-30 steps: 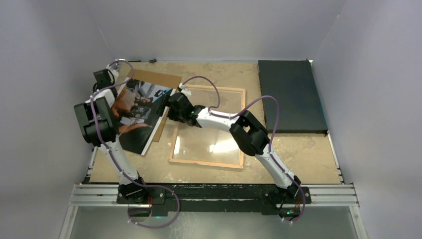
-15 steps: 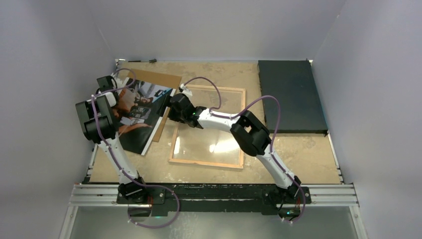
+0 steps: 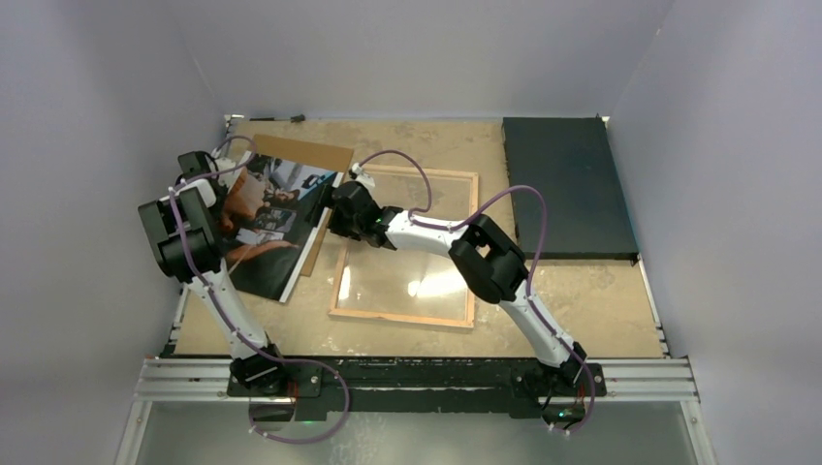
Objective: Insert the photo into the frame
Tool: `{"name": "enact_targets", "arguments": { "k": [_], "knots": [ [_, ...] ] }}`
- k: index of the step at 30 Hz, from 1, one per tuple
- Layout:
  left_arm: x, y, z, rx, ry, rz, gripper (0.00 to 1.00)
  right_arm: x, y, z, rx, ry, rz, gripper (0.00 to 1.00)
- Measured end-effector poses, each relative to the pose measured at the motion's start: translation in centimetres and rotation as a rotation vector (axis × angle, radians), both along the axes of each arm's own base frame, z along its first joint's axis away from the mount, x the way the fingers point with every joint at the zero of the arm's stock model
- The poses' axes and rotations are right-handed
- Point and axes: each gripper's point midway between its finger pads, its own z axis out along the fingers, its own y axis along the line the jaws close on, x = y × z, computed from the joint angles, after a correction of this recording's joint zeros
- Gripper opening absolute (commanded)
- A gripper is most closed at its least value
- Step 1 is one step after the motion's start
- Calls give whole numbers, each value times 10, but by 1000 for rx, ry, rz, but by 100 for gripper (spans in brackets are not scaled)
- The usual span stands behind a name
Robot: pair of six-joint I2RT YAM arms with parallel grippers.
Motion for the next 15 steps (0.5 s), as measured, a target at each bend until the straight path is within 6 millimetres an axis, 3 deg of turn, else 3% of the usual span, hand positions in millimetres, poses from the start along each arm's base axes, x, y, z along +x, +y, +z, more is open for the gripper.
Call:
{"name": "enact_targets", "arguments": {
  "k": [8, 11, 15],
  "knots": [
    [-16, -8, 9, -94, 12, -25, 8, -14, 5, -2, 22, 48, 51, 98],
    [-24, -11, 11, -120, 13, -32, 7, -31, 4, -1, 38, 85, 86, 98],
    [-37, -12, 10, -137, 25, -33, 6, -70, 6, 0, 38, 148, 152, 98]
  ]
}}
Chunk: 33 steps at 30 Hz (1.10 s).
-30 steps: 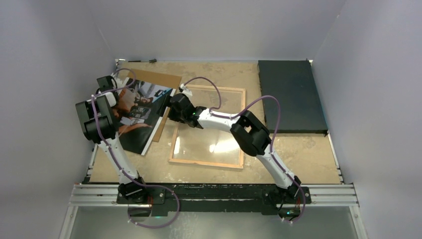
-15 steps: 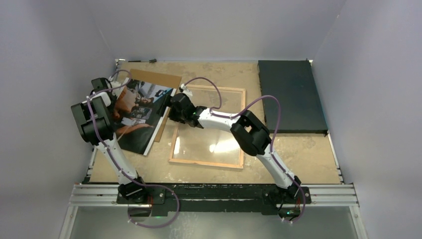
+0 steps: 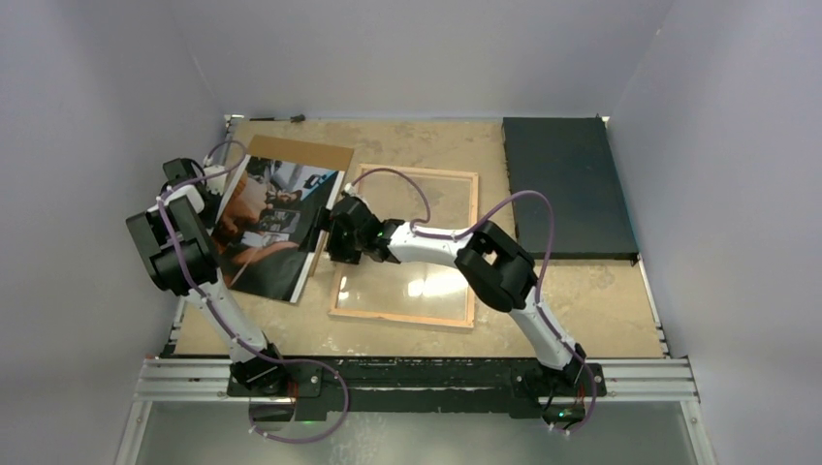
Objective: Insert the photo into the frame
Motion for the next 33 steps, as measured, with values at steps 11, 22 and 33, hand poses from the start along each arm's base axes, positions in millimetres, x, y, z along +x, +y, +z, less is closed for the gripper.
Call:
{"name": "enact_targets", "arguments": {
  "k": [11, 22, 33],
  "knots": [
    [-15, -4, -1, -5, 20, -13, 0, -85, 25, -10, -5, 147, 167, 96],
    [-22, -14, 2, -52, 10, -39, 0, -94, 37, -15, 30, 234, 144, 92],
    [-25, -30, 2, -107, 11, -77, 0, -97, 43, -18, 105, 303, 106, 64]
  ]
}}
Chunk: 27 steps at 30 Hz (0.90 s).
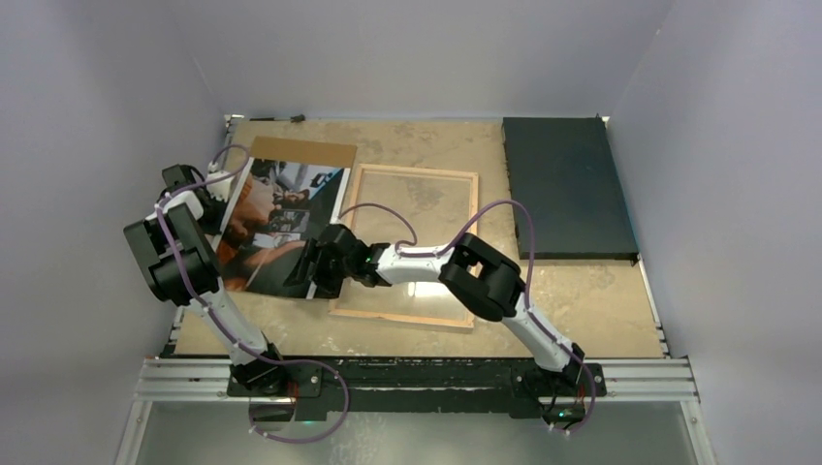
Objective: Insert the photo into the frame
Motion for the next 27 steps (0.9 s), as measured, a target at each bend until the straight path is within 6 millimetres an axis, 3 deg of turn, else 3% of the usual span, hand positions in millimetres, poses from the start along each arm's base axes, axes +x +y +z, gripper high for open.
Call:
{"name": "enact_targets", "arguments": {
  "k": [3, 5, 8, 11, 14, 16, 19, 24, 27],
  "knots": [
    [-1, -1, 0, -5, 1, -7, 0, -3, -9, -5, -8, 1, -8, 19],
    [-3, -5, 1, -19, 6, -15, 0, -6, -16, -14, -30, 6, -9, 0],
    [-11, -16, 2, -63, 30, -42, 0, -6, -20, -19, -46, 11, -15, 0],
    [-17, -28, 10, -105, 39, -79, 8, -6, -20, -16, -38, 7, -13, 0],
    [-23, -48, 33, -162, 11, -139, 27, -4, -18, -2, 0, -17, -5, 0],
    [-22, -57, 56, -177, -35, -176, 31, -2, -16, 11, 27, -43, 4, 0],
    [-16, -68, 104, -164, -154, -240, 37, 2, -15, 44, 81, -100, 22, 0],
    [-11, -93, 186, -134, -382, -353, 49, 13, -21, 128, 219, -243, 43, 0],
    [-10, -113, 218, -168, -480, -434, 68, 25, -31, 175, 291, -330, 43, 0]
  ]
}}
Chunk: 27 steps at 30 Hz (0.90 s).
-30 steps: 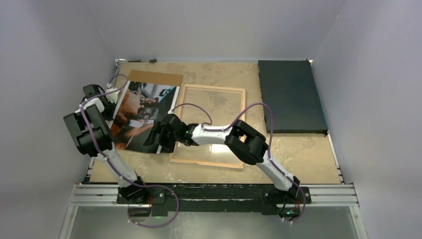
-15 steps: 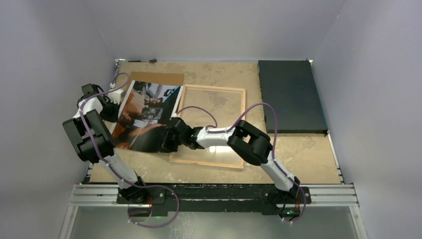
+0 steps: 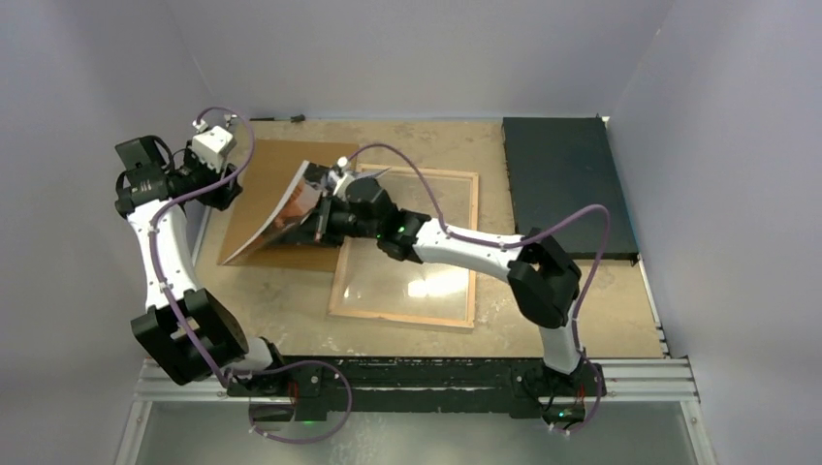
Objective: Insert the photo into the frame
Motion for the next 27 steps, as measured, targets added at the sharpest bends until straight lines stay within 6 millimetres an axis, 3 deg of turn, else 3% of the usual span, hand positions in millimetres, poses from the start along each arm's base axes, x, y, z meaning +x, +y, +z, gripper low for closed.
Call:
{"name": "enact_targets", "arguments": {
  "k": [2, 4, 12, 18, 21, 27],
  "knots": [
    [-3, -15, 8, -25, -28, -80, 81, 13, -9, 23, 37, -43, 1, 0],
    [-10, -33, 6, -44, -21, -173, 84, 30, -19, 36, 54, -71, -8, 0],
    [-52, -95, -13, 44, -5, -449, 97, 80, -61, 38, 39, -80, -58, 0],
    [-76, -127, -4, 179, -113, -565, 92, 64, -64, 40, 40, -73, -18, 0],
    [-76, -133, -4, 226, -143, -593, 90, 57, -64, 43, 44, -72, -6, 0],
    [-74, -142, -22, 280, -123, -631, 79, 52, -68, 54, 66, -80, -6, 0]
  ]
}}
